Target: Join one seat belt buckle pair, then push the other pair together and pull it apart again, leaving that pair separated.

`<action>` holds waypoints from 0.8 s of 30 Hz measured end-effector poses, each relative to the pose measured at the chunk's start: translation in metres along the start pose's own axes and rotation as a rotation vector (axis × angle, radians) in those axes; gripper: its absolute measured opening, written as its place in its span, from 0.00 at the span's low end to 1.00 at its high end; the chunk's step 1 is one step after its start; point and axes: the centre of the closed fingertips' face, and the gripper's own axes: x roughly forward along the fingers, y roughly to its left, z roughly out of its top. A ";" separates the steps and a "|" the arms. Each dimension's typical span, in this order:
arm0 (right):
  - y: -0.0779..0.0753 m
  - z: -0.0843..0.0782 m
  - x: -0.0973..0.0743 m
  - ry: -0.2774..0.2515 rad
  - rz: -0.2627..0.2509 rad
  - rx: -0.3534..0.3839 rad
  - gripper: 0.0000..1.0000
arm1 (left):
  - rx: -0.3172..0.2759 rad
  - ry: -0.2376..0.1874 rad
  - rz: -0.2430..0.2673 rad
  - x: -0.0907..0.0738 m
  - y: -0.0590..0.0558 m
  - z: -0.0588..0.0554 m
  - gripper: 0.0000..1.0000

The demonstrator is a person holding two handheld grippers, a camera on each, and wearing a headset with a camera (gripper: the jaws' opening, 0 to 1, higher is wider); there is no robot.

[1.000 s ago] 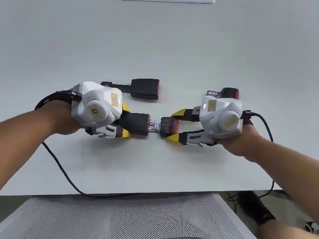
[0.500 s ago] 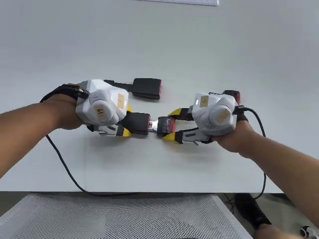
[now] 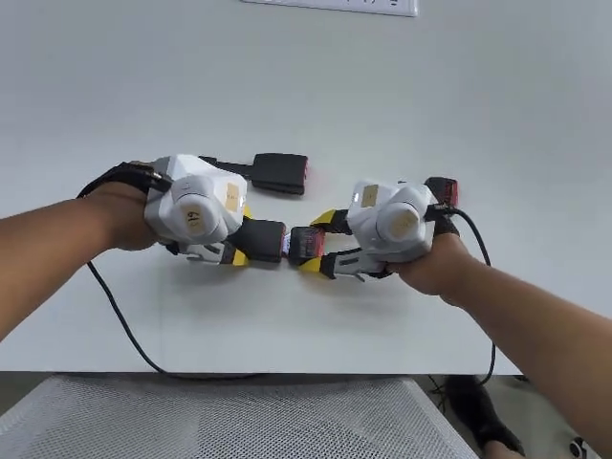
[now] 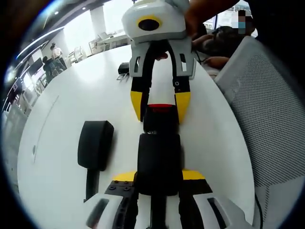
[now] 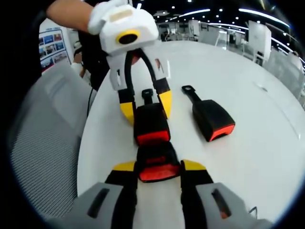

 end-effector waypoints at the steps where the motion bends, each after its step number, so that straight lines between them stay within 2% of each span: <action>1: 0.000 0.000 -0.001 -0.002 0.001 0.000 0.34 | 0.000 0.001 0.000 0.000 0.000 0.000 0.33; 11: 0.004 0.000 -0.002 -0.021 0.002 -0.011 0.34 | -0.004 -0.024 -0.003 -0.001 -0.001 0.002 0.33; 20: 0.005 -0.002 -0.001 -0.080 -0.014 -0.008 0.34 | -0.008 -0.098 -0.006 -0.002 0.000 -0.001 0.33; 24: 0.006 -0.001 -0.001 -0.089 -0.016 -0.020 0.34 | -0.006 -0.115 -0.016 -0.001 -0.001 -0.001 0.33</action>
